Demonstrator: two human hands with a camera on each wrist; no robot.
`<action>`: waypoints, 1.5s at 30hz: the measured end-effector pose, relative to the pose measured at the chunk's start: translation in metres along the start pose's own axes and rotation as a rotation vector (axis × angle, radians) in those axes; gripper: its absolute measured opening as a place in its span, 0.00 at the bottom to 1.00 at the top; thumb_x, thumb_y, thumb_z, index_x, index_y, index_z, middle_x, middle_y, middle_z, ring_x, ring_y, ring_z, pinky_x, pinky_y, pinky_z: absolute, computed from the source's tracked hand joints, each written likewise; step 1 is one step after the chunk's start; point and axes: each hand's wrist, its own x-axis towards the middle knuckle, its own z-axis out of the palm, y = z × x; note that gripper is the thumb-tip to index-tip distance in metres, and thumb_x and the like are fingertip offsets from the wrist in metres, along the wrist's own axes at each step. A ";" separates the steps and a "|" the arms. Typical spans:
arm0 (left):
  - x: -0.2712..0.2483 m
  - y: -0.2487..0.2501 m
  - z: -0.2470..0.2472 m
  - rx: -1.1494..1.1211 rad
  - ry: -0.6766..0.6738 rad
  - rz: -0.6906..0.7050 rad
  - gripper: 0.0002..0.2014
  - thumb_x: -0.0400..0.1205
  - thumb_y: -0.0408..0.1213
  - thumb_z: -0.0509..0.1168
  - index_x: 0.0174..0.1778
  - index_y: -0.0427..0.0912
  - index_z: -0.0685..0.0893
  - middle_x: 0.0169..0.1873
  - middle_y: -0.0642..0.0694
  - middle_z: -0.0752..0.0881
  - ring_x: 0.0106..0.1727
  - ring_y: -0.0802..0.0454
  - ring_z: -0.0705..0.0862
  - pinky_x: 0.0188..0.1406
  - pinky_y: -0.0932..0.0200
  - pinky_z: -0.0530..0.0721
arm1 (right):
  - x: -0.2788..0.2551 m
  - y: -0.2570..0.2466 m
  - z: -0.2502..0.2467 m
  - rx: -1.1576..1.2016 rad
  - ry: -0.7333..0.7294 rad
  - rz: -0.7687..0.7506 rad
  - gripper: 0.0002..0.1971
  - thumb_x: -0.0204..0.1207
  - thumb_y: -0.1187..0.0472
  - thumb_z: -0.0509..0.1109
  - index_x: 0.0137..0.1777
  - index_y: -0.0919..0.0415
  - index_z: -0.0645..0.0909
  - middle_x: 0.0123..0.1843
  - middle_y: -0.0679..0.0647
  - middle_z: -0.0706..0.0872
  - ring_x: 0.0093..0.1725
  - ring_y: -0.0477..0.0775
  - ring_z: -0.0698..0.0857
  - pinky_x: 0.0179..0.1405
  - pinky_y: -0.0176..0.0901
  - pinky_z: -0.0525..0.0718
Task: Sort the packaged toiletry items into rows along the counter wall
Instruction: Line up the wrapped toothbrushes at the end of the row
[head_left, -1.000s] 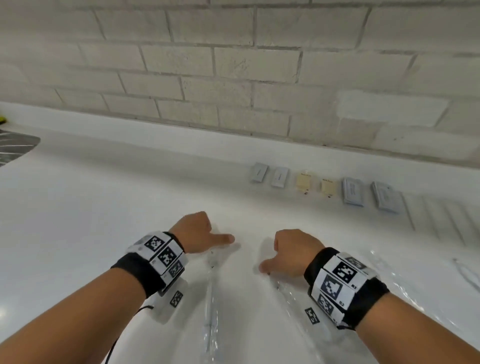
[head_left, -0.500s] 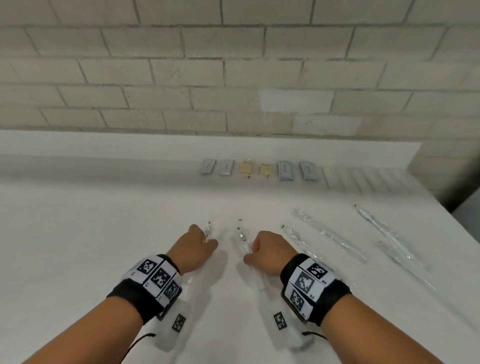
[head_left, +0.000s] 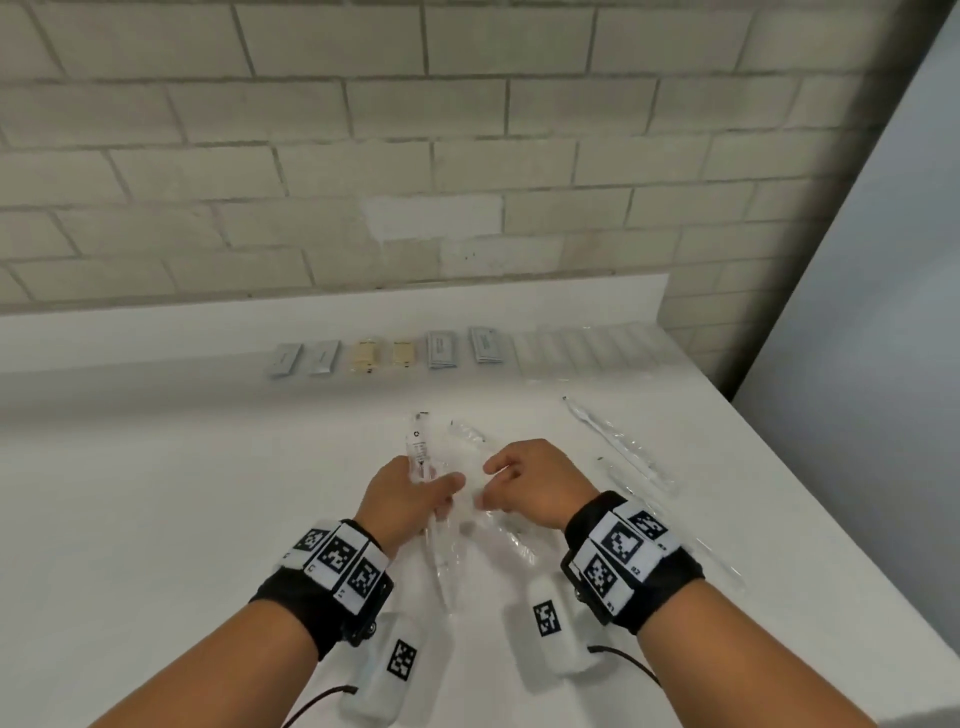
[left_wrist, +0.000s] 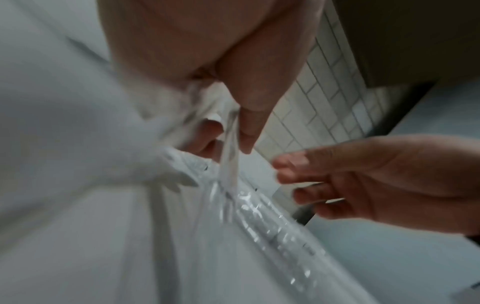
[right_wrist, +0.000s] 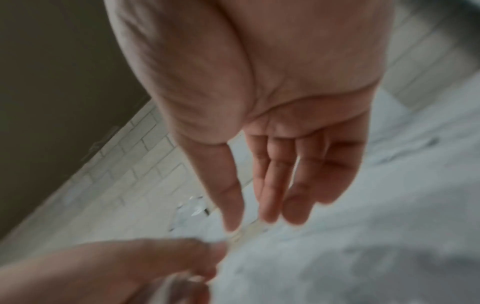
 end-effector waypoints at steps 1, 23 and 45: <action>0.004 -0.004 0.006 0.067 0.047 -0.023 0.14 0.73 0.47 0.75 0.36 0.41 0.80 0.27 0.46 0.87 0.28 0.51 0.82 0.32 0.57 0.79 | 0.000 0.014 -0.015 -0.089 0.086 0.040 0.17 0.67 0.59 0.79 0.56 0.58 0.83 0.50 0.52 0.87 0.52 0.53 0.87 0.53 0.43 0.83; 0.028 0.044 0.068 -0.038 0.287 -0.243 0.16 0.71 0.39 0.78 0.26 0.37 0.79 0.26 0.41 0.81 0.21 0.50 0.74 0.27 0.59 0.76 | 0.054 0.077 -0.129 -0.452 0.102 0.107 0.15 0.76 0.58 0.69 0.56 0.68 0.84 0.53 0.59 0.86 0.56 0.61 0.86 0.54 0.46 0.84; 0.071 0.064 0.106 0.328 0.237 -0.357 0.26 0.77 0.43 0.72 0.67 0.34 0.77 0.64 0.41 0.81 0.67 0.44 0.81 0.68 0.55 0.80 | 0.069 0.090 -0.090 -0.162 -0.007 -0.034 0.07 0.67 0.70 0.76 0.45 0.63 0.86 0.41 0.50 0.83 0.41 0.51 0.82 0.36 0.34 0.78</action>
